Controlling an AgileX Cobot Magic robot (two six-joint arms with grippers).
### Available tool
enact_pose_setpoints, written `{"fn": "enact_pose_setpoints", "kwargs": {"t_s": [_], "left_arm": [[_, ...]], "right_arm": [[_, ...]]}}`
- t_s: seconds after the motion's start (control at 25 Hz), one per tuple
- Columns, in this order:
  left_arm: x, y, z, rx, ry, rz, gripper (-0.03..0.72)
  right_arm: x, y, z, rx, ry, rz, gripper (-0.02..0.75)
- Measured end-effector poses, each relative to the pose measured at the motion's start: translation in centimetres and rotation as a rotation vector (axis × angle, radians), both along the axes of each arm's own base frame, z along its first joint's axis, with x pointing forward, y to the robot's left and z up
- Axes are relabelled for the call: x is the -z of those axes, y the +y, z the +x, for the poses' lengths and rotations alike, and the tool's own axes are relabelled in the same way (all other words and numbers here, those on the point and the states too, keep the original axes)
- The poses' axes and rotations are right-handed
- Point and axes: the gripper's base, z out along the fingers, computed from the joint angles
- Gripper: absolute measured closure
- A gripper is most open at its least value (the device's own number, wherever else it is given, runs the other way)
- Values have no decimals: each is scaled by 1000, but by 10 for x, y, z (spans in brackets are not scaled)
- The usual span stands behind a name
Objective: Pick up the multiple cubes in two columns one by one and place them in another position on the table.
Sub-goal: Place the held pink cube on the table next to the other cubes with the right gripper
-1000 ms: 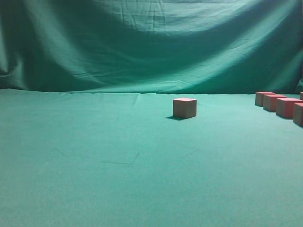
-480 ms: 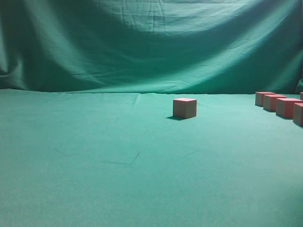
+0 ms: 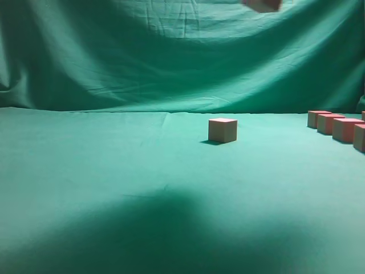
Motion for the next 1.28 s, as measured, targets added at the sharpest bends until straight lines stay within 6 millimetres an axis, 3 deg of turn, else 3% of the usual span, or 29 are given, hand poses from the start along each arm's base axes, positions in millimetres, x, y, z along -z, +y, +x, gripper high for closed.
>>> {"fn": "enact_pose_setpoints", "kwargs": {"t_s": [0.16,0.32,0.48,0.64,0.96,1.28], "left_arm": [[0,0,0,0,0,0,688],[0,0,0,0,0,0,688],[0,0,0,0,0,0,688],[0,0,0,0,0,0,688],[0,0,0,0,0,0,688],[0,0,0,0,0,0,688]], "right_arm": [[8,41,20,-149,-7,-80,475],[27,79,39,-277,-19,-198,475],[46,106,59,-358,-68,-247,475],[62,117,71,-454,-93,-274,475],[90,121,77,-694,-110,-340,475],[107,116,91,-702,-132,-344,475]]}}
